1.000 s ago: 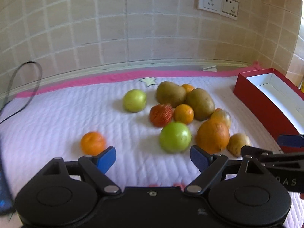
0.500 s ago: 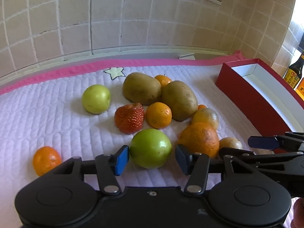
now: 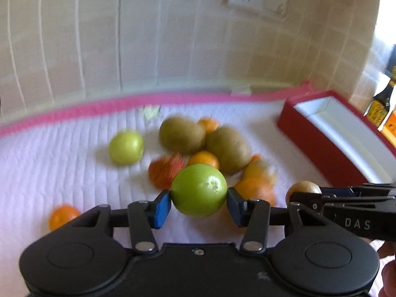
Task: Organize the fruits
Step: 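Carry both fruits over the red box and open both tools to drop them, then move both open tools back to the fruit pile, then grasp the mandarin with the left tool while the right tool grasps the large orange, then carry both citrus fruits into the red box and open both tools, then move both open tools back to the fruit pile, then grasp the second green apple with the left tool while the right tool grasps the brown speckled fruit, then carry both fruits into the red box and open both tools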
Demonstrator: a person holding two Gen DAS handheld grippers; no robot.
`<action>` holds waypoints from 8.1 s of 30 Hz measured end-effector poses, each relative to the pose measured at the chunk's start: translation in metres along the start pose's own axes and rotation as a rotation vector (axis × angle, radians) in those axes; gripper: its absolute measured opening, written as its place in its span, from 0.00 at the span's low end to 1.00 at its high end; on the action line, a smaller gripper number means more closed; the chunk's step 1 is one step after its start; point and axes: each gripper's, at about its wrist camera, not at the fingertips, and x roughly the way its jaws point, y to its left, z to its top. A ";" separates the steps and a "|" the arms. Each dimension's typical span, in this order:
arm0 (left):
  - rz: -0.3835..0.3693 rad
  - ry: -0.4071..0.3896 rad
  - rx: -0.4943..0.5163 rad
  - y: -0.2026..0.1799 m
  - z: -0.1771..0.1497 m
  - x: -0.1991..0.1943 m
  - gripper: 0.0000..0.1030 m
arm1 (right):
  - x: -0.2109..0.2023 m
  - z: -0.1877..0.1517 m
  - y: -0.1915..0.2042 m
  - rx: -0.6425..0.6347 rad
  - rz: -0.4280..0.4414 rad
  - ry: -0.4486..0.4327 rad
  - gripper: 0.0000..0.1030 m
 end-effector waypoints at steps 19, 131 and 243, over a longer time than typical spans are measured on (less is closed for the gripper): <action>-0.408 -0.019 0.257 -0.174 0.060 0.034 0.57 | -0.086 0.001 -0.165 0.374 -0.322 -0.071 0.43; -0.543 0.049 0.169 -0.204 0.074 0.074 0.45 | -0.087 -0.001 -0.209 0.343 -0.370 -0.142 0.56; -0.721 0.192 0.345 -0.204 0.104 0.115 0.77 | -0.086 0.005 -0.201 0.460 -0.453 -0.080 0.49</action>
